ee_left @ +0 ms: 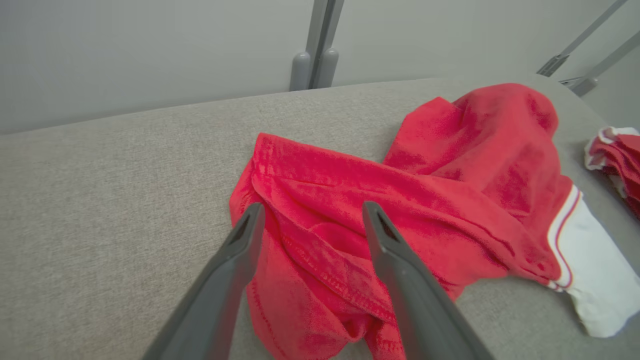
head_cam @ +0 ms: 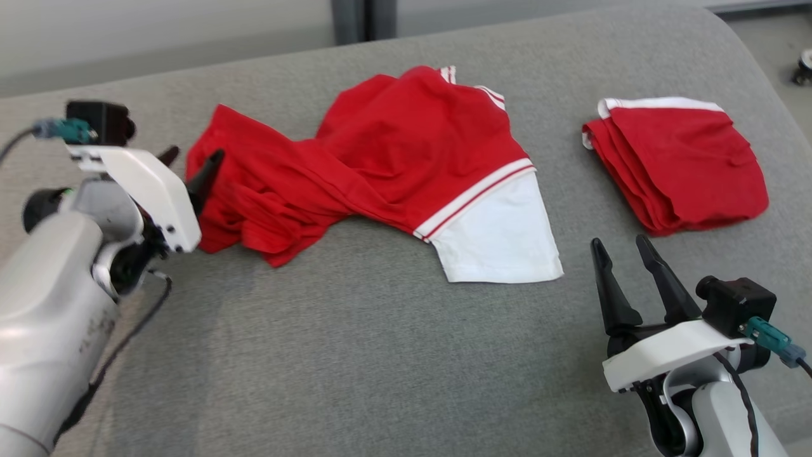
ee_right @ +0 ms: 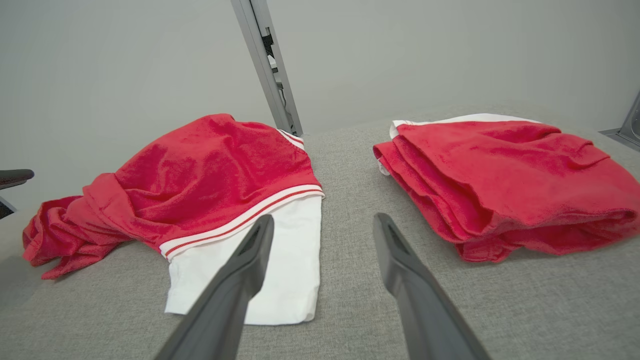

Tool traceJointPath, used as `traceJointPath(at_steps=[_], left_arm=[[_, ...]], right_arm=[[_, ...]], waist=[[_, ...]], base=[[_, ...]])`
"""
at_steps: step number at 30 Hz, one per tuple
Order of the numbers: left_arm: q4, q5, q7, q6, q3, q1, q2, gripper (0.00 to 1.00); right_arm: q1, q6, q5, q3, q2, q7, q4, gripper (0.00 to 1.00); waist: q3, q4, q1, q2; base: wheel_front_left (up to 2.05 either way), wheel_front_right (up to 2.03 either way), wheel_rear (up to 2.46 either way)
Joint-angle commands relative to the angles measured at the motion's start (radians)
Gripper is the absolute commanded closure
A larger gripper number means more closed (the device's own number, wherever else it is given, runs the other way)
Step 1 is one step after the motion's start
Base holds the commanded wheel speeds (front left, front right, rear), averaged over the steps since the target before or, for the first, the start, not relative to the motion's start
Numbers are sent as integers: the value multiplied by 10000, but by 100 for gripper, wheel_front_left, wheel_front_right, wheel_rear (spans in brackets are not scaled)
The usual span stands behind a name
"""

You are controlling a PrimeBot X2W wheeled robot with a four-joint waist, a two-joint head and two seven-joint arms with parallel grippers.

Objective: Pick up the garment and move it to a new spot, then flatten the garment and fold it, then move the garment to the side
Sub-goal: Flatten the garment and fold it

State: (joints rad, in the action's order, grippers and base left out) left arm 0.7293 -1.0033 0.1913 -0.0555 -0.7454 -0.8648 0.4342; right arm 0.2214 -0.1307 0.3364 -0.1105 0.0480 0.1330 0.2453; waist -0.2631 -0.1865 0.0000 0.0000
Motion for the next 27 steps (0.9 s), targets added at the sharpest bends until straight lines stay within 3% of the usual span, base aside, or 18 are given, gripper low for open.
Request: traceJointPath(at_steps=[1,7,15,27], left_arm=[[171,-13,143,67,9,-237,19,0],[1392,-79,1112,27,-112,-1049,-47,0],[2514,-42,1302,-226,-252,-1496,-225,0],[3693,176,1783,-493,-482,-2594,-45,1]], right_arm=[[112,-1,22,-7,54,64,-18,0],[211,-1,75,-47,56,240,14,0],[314,-1,137,-112,56,372,165,0],[562,-1,199,-407,59,564,294,0]], waist=[[-339,-331,0,0],[-736,-737,0,0],[-798,-854,0,0],[-1466,-1182,0,0]], base=[[0,0,0],[0,0,0],[0,0,0],[0,0,0]])
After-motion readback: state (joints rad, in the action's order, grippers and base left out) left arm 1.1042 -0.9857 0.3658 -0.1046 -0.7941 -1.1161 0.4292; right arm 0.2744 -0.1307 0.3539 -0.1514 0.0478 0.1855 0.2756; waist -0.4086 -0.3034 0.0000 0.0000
